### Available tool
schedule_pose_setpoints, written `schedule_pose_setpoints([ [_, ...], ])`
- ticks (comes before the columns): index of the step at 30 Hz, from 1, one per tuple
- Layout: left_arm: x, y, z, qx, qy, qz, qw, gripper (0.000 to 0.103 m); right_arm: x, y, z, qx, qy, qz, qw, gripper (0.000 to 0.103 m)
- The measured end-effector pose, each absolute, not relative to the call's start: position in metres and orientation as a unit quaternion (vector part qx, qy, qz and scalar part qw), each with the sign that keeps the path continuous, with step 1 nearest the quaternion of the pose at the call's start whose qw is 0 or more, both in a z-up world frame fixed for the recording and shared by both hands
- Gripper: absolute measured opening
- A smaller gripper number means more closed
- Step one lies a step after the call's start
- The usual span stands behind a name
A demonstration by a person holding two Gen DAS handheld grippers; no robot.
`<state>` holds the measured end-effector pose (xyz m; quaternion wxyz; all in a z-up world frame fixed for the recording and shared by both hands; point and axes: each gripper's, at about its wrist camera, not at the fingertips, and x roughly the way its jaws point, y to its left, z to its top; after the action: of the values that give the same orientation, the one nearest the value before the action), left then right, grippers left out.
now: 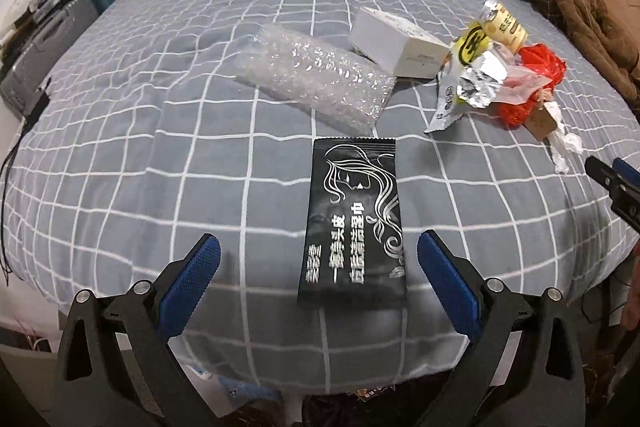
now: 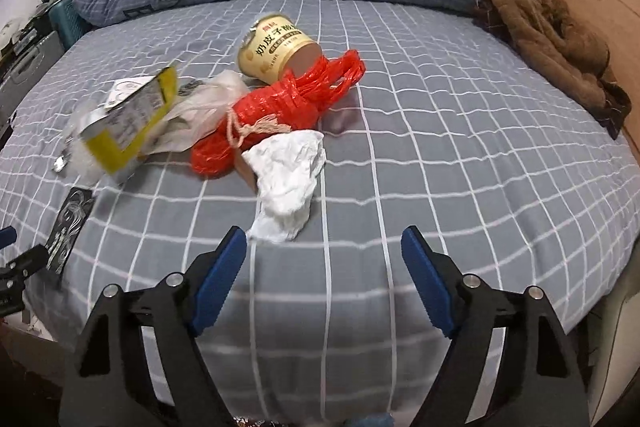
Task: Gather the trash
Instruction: 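Grasp the black wet-wipe packet with the left tool while the right tool grasps the white tissue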
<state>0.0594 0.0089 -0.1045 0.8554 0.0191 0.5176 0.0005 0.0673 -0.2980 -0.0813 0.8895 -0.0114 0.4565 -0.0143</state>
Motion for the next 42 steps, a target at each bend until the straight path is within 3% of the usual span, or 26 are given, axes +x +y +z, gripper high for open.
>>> schedule_pose_setpoints([
  [6, 0.077, 0.006, -0.108, 0.014, 0.52, -0.006, 0.854, 0.094, 0.096, -0.296, -0.09, -0.016, 0.465, -0.008, 0.885, 0.066],
  [12, 0.088, -0.004, -0.12, 0.023, 0.54, -0.018, 0.841, 0.08, 0.11, -0.296, -0.107, -0.005, 0.484, 0.002, 0.875, 0.055],
  [14, 0.09, -0.005, -0.127, 0.018, 0.552, -0.025, 0.833, 0.069, 0.111, -0.297, -0.111, 0.0, 0.491, 0.005, 0.871, 0.048],
  [20, 0.089, -0.007, -0.133, 0.013, 0.552, -0.026, 0.834, 0.058, 0.111, -0.296, -0.115, 0.015, 0.497, 0.02, 0.867, 0.032],
  [22, 0.089, -0.007, -0.134, 0.014, 0.552, -0.025, 0.833, 0.056, 0.112, -0.295, -0.115, 0.019, 0.497, 0.027, 0.867, 0.016],
  [23, 0.088, -0.008, -0.134, 0.015, 0.552, -0.024, 0.833, 0.05, 0.112, -0.294, -0.115, 0.02, 0.498, 0.028, 0.866, 0.012],
  [25, 0.087, -0.008, -0.135, 0.018, 0.55, -0.021, 0.835, 0.046, 0.112, -0.292, -0.115, 0.017, 0.498, 0.028, 0.867, 0.008],
  [32, 0.083, -0.009, -0.133, 0.027, 0.544, -0.015, 0.839, 0.037, 0.103, -0.29, -0.11, 0.019, 0.492, 0.025, 0.87, 0.006],
  [42, 0.063, -0.005, -0.108, 0.022, 0.526, -0.018, 0.85, 0.037, 0.07, -0.293, -0.081, 0.026, 0.474, 0.024, 0.88, 0.006],
])
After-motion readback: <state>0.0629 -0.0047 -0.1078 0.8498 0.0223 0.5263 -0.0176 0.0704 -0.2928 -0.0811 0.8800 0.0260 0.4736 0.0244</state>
